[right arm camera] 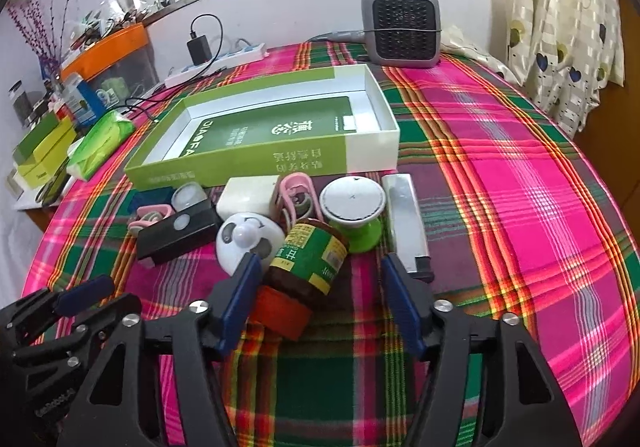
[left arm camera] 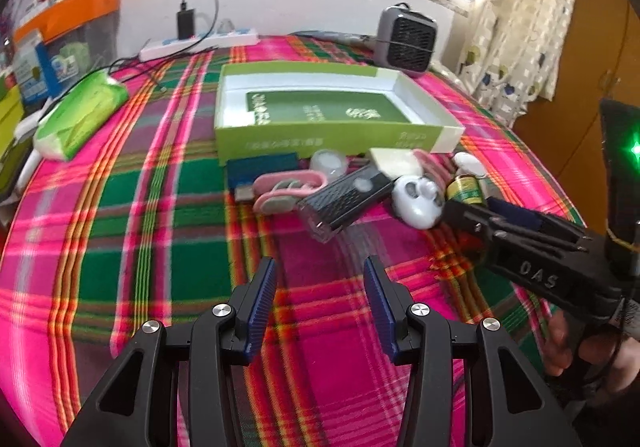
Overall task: Organize rigid objects
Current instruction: 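Close the right gripper around the brown jar while the left gripper approaches the black remote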
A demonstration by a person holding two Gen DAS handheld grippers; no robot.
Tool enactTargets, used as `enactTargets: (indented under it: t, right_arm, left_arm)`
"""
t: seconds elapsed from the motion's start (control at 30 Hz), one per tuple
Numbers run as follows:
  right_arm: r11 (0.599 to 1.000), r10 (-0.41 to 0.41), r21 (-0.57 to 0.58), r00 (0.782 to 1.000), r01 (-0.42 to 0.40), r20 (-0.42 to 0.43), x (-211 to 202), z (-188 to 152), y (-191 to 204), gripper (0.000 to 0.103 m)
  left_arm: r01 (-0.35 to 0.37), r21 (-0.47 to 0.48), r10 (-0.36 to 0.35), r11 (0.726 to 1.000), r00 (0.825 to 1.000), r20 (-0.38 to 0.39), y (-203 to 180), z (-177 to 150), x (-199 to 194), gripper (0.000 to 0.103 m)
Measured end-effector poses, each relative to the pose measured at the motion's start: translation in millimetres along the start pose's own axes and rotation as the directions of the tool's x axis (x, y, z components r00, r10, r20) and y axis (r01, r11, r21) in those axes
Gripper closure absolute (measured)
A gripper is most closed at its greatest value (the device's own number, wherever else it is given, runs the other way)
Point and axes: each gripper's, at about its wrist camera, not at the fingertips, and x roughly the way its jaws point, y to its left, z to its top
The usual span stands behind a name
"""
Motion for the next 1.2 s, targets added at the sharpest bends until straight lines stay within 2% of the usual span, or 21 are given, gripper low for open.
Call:
enactTargets:
  t: [0.07, 0.27, 0.37, 0.67, 0.9, 1.0, 1.2]
  right_arm:
    - [1.0, 0.001, 0.002, 1.0, -0.001, -0.003, 1, 0, -1, 0.047]
    - [1.0, 0.003, -0.006, 1.0, -0.003, -0.009, 2, 0, -2, 0.065]
    - [1.0, 0.006, -0.008, 1.0, -0.006, -0.011, 2, 0, -4, 0.068]
    - [1.0, 0.008, -0.009, 1.0, -0.008, -0.012, -1, -1, -11, 0.068]
    - [1.0, 0.02, -0.014, 1.0, -0.02, -0.013, -2, -2, -14, 0.068]
    - [1.0, 0.021, -0.013, 1.0, -0.021, -0.013, -2, -2, -15, 0.068]
    - [1.0, 0.025, -0.017, 1.0, -0.026, -0.016, -2, -2, -17, 0.068]
  left_arm:
    - [0.012, 0.016, -0.012, 1.0, 1.0, 0.003, -3, 6, 1, 0.06]
    - [0.042, 0.061, -0.044, 0.997, 0.999, 0.028, -12, 21, 3, 0.06]
    - [0.049, 0.083, -0.051, 0.995, 0.998, 0.025, -16, 26, 8, 0.06]
    - [0.051, 0.13, -0.053, 0.99, 0.999, 0.01, -20, 36, 19, 0.06]
    - [0.135, 0.125, -0.135, 0.983, 0.991, -0.009, -23, 37, 17, 0.06]
    - [0.086, 0.147, -0.088, 0.985, 0.996, 0.008, -25, 41, 18, 0.06]
    - [0.066, 0.168, -0.064, 0.984, 0.998, -0.014, -25, 49, 29, 0.06]
